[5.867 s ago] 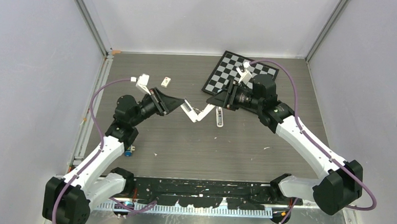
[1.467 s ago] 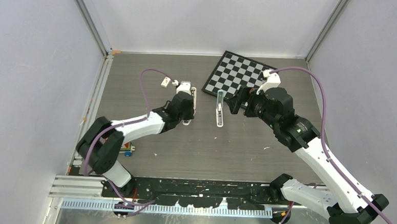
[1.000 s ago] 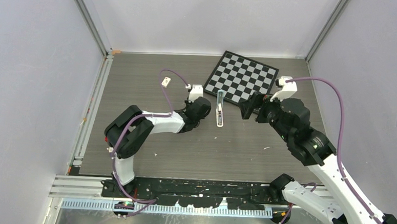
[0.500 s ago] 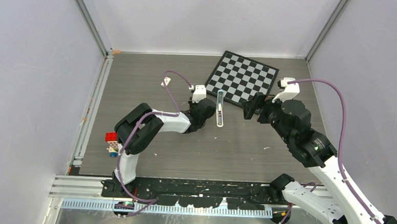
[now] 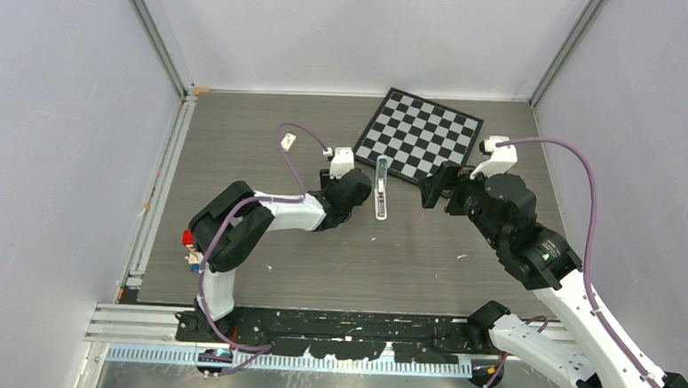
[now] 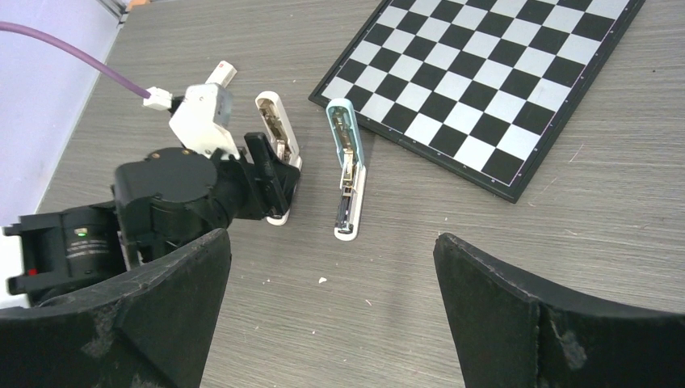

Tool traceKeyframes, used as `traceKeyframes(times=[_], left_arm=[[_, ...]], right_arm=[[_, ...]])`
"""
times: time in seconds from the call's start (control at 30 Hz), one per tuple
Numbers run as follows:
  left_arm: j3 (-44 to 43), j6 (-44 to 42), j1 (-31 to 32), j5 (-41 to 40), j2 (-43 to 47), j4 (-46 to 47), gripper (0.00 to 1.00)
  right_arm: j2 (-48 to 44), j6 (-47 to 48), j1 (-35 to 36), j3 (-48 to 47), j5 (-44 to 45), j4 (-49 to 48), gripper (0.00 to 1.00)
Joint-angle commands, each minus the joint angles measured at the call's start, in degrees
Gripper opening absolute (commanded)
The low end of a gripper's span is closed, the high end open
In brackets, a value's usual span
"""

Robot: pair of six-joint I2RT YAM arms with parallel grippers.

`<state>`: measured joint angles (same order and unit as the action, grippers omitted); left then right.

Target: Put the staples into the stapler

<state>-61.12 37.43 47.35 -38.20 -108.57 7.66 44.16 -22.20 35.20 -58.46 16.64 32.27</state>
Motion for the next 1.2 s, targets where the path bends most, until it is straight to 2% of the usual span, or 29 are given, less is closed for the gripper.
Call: traceKeyframes(times=[0.0, 0.07, 0.2, 0.33, 0.5, 0.63, 0.73, 0.87, 1.17], left_arm=[[-2.0, -3.4, 0.2, -0.6, 6.4, -3.4, 0.74], [-2.3, -5.3, 0.2, -1.3, 8.3, -5.1, 0.87], [-1.8, -8.1, -0.7, -2.2, 12.1, -7.4, 0.99], [-2.3, -5.4, -4.8, -3.5, 15.0, -12.7, 1.00], [-7.0, 11.1, -12.7, -5.8, 14.2, -26.0, 1.00], [-14.3, 19.9, -16.9, -8.5, 10.1, -35.8, 0.96], [-20.9, 22.7, -19.5, -8.6, 5.4, -40.0, 0.93], [-26.3, 24.1, -21.9, -5.8, 0.4, -40.5, 0.91], [-39.3, 28.0, -25.1, -5.3, -11.5, -44.4, 0.91]], right_arm=[[-1.0, -0.9, 0.1, 0.3, 0.1, -1.2, 1.00], [-1.0, -1.1, 0.0, 0.7, -0.1, -1.6, 1.00], [-0.7, -1.2, 0.1, 1.3, -0.6, -2.7, 1.00], [-0.3, -1.3, 0.1, 1.3, -0.9, -2.9, 1.00], [-0.2, -1.2, 0.1, 1.4, -0.8, -2.9, 1.00], [-0.1, -1.2, 0.1, 1.5, -0.7, -2.9, 1.00], [0.2, -1.2, 0.1, 1.4, -0.6, -2.9, 1.00], [0.7, -0.7, 0.1, 0.9, -0.4, -2.4, 1.00], [1.6, 0.6, 0.1, -1.1, -0.1, -2.1, 1.00]])
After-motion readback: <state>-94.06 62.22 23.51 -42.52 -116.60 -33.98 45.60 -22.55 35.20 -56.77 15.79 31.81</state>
